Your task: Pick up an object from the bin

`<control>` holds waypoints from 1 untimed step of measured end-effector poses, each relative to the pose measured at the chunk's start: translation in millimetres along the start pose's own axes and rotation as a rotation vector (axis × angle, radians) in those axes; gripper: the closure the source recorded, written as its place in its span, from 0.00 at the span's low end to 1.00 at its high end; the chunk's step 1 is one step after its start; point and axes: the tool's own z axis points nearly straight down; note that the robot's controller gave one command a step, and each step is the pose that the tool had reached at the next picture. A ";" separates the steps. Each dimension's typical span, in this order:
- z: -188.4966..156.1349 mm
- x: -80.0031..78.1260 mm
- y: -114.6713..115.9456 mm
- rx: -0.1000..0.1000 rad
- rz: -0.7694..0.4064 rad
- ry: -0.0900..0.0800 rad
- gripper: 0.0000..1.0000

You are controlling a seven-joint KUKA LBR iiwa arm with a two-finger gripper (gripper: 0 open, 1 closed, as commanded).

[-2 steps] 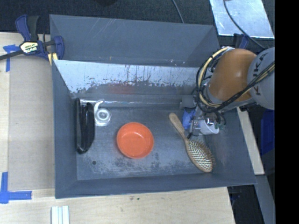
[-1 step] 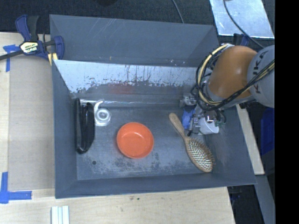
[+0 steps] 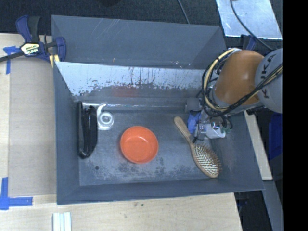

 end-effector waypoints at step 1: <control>4.4 -9.0 -3.0 0.001 0.007 -0.005 1.00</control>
Offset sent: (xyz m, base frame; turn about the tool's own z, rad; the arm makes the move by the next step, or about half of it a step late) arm 0.0000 0.0000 0.0000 0.0000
